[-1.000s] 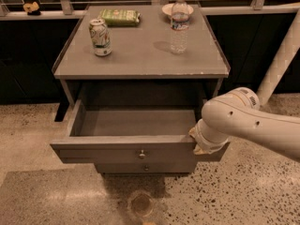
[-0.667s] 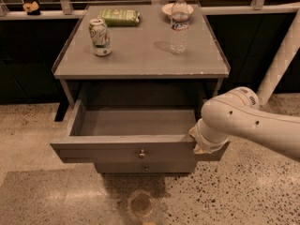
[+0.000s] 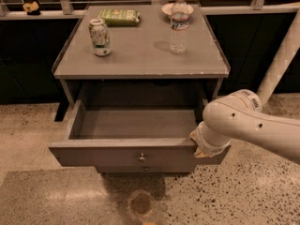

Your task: Open top drawer

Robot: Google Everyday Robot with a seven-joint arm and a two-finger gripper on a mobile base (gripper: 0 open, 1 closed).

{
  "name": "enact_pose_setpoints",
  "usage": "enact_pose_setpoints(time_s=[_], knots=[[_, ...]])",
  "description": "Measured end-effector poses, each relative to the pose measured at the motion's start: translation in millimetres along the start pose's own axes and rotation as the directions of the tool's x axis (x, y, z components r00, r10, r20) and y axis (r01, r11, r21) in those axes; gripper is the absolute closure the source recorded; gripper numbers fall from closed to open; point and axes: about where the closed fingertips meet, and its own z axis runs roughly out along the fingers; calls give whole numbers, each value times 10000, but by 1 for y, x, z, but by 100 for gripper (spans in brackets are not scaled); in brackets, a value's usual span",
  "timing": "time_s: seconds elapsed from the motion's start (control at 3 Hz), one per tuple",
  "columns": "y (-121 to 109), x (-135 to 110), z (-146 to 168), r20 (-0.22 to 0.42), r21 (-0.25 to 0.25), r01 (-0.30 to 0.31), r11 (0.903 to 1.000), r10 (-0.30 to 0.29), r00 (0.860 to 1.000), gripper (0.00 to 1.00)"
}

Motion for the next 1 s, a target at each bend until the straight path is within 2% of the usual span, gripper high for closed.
enact_pose_setpoints(time_s=[0.33, 0.67, 1.0], knots=[[6, 1, 3, -13, -395, 104, 9992, -105, 9999, 100], [6, 1, 2, -13, -396, 105, 9992, -105, 9999, 100], [15, 1, 2, 64, -750, 154, 9971, -149, 9999, 100]])
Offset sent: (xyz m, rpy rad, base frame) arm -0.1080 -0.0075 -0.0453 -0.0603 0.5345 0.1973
